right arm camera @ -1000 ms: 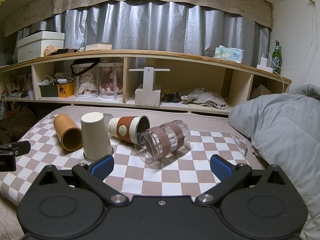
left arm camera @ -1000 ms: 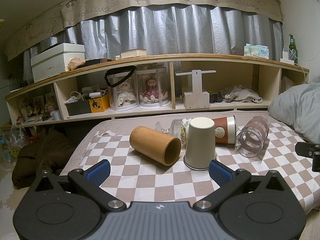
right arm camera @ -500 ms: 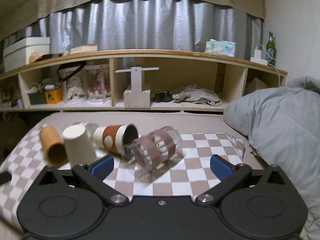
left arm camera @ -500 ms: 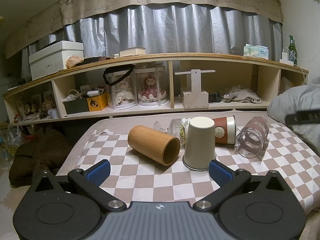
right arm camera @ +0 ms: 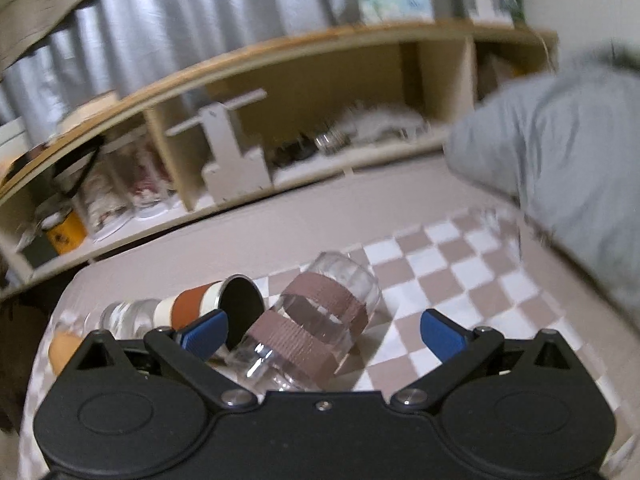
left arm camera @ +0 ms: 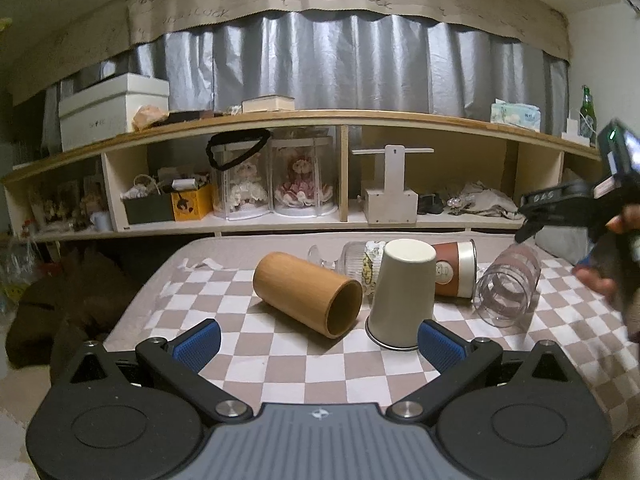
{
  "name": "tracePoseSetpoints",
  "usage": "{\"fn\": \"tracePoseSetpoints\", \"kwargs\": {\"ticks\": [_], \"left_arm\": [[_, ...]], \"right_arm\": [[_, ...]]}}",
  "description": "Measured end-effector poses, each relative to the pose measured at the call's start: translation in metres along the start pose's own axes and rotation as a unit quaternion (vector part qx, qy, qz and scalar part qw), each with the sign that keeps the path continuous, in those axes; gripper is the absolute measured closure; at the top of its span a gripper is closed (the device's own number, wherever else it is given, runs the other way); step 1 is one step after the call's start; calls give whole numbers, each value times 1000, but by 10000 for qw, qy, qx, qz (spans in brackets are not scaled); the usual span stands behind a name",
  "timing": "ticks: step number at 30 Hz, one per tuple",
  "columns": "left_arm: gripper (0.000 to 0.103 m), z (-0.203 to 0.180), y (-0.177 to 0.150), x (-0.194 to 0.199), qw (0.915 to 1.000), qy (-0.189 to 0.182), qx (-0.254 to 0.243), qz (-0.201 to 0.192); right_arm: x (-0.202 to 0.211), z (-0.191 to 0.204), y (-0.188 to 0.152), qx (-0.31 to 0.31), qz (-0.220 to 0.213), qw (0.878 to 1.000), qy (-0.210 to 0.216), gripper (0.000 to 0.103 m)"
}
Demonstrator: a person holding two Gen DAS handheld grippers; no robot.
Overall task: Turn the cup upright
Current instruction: 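Reach the right tool to the lying glass mug and grasp its body, then lift the glass mug with the right tool and rotate it upright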
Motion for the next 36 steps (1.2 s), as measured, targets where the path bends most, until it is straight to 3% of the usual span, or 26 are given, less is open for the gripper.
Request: {"fn": "tracePoseSetpoints", "kwargs": {"ticks": [4, 11, 13, 16, 24, 28, 36], "left_arm": [[0, 1, -4, -6, 10000, -78, 18, -4], [0, -5, -10, -12, 9994, -324, -67, 122], [0, -6, -10, -12, 9991, -390, -74, 125], [0, -6, -10, -10, 9987, -485, -48, 123], [0, -2, -7, -4, 9964, -806, 210, 180], [0, -7, -8, 0, 9942, -1032, 173, 232], [0, -32, -20, 4, 9853, -1598, -150, 591]], "right_arm": [[-37, -10, -2, -769, 576, 9952, -163, 0], [-81, -26, -14, -2030, 1284, 9707, 1, 0], [-86, -31, -18, -2390, 1391, 9610, 45, 6], [-90, -34, -22, -2711, 1450, 9512, 264, 24], [-63, -41, -31, -2662, 1482, 9517, 369, 27], [-38, -47, -42, -2393, 1542, 9576, 437, 27], [6, -49, -75, -2233, 1848, 9548, 656, 27]]}}
Point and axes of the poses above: each gripper's, at about its wrist camera, not at the fingertips, and x roughly against the way its jaws point, z to its left, y to its top, the point moved 1 cm from there along -x, roughly the way its jaws point, and after that the axes turned 7 degrees about -z, right-handed, at the moved point
